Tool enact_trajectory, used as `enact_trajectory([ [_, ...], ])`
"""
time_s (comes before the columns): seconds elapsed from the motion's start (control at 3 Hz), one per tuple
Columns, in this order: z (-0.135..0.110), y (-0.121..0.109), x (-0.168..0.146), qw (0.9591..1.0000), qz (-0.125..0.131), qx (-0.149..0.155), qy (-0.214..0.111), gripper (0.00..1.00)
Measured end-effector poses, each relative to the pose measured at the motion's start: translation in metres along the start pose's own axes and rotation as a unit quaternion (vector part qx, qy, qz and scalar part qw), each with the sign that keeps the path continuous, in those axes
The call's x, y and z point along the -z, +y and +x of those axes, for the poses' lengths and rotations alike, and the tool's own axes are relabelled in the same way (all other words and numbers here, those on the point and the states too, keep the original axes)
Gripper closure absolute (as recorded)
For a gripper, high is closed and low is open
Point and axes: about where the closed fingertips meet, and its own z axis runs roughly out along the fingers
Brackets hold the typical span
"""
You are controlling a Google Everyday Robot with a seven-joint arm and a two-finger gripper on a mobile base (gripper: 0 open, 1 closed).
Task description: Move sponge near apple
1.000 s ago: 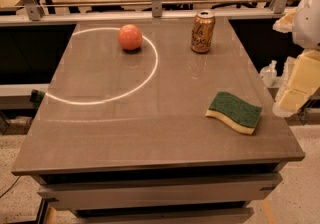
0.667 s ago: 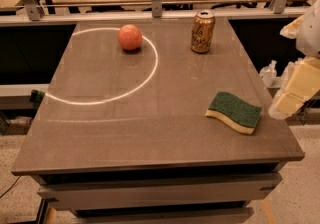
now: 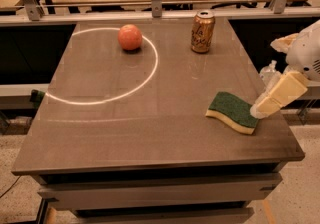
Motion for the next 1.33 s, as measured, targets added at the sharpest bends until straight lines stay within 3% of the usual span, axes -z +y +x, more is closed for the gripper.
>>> enact_trajectory([
  [0.33, -0.003, -0.003, -0.024, 0.9989, -0.025, -0.02, -0.035, 0.0],
  [0.67, -0.007, 0.001, -0.043, 0.9979, -0.04, -0.035, -0.038, 0.0],
  [1.33, -0.008, 0.013, -0.071, 0.9965, -0.02, -0.081, -0.005, 0.0],
])
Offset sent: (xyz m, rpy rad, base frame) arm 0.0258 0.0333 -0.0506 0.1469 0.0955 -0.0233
